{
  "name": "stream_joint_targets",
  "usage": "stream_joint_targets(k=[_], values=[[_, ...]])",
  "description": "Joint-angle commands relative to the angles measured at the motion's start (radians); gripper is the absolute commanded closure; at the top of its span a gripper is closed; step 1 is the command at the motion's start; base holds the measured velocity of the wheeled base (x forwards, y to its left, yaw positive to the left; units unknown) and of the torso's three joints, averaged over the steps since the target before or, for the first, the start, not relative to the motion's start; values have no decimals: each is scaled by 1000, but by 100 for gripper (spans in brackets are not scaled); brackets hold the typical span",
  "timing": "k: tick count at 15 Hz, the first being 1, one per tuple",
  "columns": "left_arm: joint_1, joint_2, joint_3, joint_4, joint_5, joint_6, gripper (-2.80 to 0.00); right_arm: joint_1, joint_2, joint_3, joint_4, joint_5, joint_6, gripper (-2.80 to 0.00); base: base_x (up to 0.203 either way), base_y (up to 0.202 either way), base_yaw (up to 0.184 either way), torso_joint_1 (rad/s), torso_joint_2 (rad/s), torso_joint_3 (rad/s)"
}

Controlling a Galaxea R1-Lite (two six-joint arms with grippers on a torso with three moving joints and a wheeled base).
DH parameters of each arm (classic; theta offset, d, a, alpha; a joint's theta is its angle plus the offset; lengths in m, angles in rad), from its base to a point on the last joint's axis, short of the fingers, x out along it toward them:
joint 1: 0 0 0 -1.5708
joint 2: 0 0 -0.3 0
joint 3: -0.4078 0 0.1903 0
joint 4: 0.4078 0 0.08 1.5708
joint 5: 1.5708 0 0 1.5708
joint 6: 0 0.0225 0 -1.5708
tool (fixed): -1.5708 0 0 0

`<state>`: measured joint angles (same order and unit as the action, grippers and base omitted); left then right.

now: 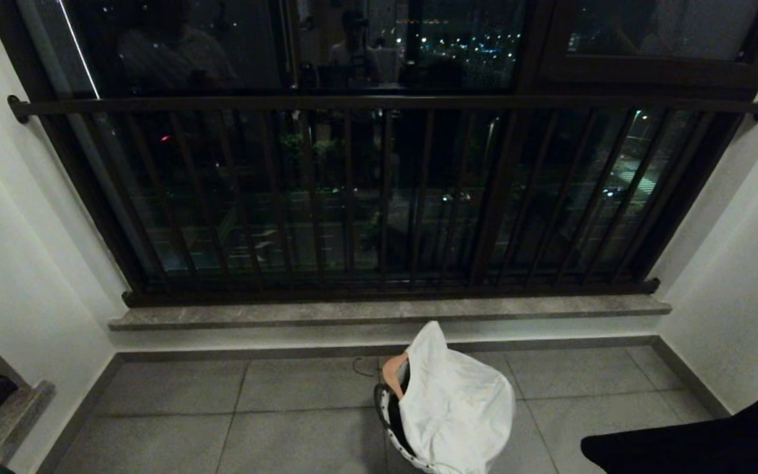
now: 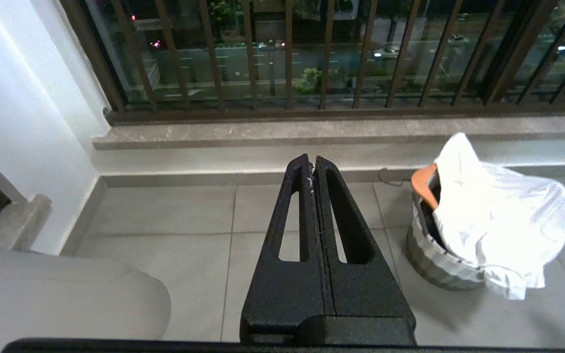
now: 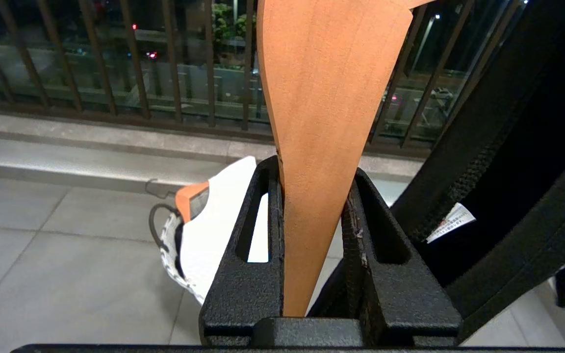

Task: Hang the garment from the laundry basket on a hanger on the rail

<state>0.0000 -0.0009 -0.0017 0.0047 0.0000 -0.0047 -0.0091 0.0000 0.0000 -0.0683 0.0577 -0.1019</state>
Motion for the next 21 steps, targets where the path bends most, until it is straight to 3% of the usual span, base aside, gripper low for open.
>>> stream_joint_targets(k=[1, 21], values=[[0, 1, 0, 0, 0, 0, 0, 0, 2, 0, -1, 1, -1, 0, 0, 0, 0, 273, -626, -352], [0, 1, 0, 0, 0, 0, 0, 0, 2, 0, -1, 1, -1, 0, 0, 0, 0, 160, -350, -191]])
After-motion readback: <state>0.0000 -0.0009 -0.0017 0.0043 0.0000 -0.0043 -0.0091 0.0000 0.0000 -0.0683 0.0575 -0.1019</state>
